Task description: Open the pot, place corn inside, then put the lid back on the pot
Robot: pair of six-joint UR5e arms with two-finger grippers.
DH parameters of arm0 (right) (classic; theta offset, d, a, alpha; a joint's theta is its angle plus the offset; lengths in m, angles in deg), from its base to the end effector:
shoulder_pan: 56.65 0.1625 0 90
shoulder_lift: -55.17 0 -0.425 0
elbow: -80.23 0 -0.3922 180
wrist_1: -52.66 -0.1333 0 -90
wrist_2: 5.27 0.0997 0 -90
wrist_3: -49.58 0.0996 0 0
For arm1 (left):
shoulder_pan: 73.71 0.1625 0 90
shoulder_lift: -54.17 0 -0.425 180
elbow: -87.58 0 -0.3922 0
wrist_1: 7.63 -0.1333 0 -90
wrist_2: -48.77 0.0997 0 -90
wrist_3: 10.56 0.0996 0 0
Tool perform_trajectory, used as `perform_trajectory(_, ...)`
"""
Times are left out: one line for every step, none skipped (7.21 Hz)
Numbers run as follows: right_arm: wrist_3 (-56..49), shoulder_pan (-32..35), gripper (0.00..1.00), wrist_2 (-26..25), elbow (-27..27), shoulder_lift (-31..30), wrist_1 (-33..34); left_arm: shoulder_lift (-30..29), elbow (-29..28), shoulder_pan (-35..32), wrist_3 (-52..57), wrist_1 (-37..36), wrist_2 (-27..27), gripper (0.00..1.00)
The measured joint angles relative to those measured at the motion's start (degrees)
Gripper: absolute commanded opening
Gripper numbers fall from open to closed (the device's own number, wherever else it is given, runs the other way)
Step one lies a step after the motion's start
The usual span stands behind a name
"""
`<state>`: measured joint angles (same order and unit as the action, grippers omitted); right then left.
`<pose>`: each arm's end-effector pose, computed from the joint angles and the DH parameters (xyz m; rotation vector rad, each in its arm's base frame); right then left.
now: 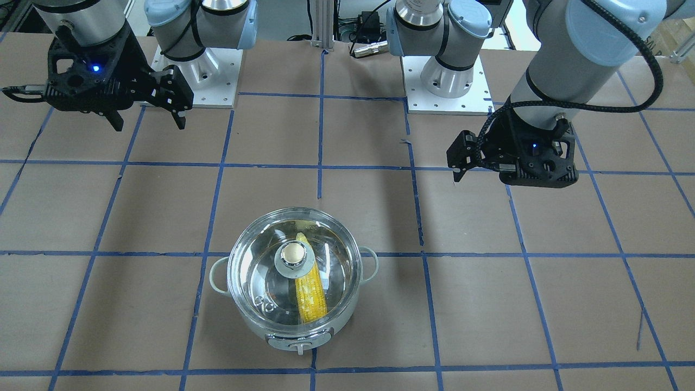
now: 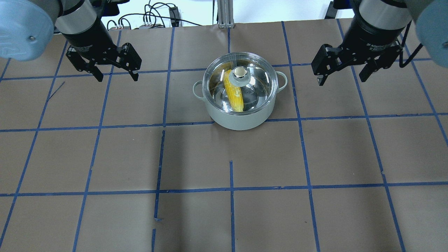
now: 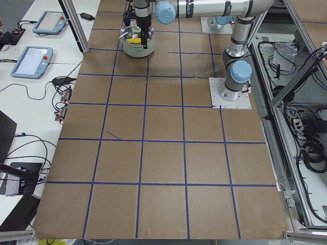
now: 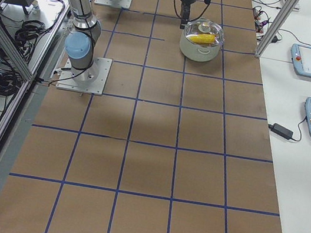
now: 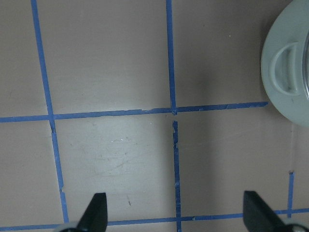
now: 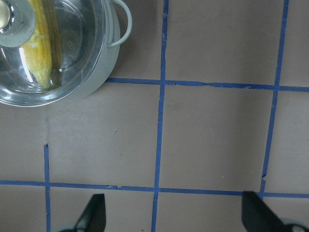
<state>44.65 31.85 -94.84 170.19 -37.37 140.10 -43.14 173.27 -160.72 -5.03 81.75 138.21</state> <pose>0.1216 -0.4760 0.5052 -0.0938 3.1327 -0.0012 -0.1059 -0.5475 0.4599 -0.0690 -3.1274 -0.0637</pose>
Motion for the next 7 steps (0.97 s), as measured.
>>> perform_trajectory(-0.1,0.0,0.99,-0.1,0.0,-0.1,-0.1,0.1,0.0,0.0,0.0,0.0,0.0,1.0)
perform_trajectory(-0.2,0.0,0.99,-0.1,0.0,-0.1,-0.2,0.2,0.0,0.0,0.0,0.0,0.0,1.0)
perform_trajectory(-0.2,0.0,0.99,-0.1,0.0,-0.2,-0.2,0.2,0.0,0.0,0.0,0.0,0.0,1.0)
perform_trajectory(-0.2,0.0,0.99,-0.1,0.1,-0.2,-0.2,0.2,0.0,0.0,0.0,0.0,0.0,1.0)
perform_trajectory(-0.3,0.0,0.99,0.0,0.3,-0.2,-0.2,0.2,0.0,0.0,0.0,0.0,0.0,1.0)
perform_trajectory(-0.3,0.0,0.99,0.0,0.7,-0.2,-0.1,0.2,0.0,0.0,0.0,0.0,0.0,1.0)
perform_trajectory(-0.3,0.0,0.99,0.1,1.0,-0.2,0.0,0.2,0.0,0.0,0.0,0.0,-0.1,1.0)
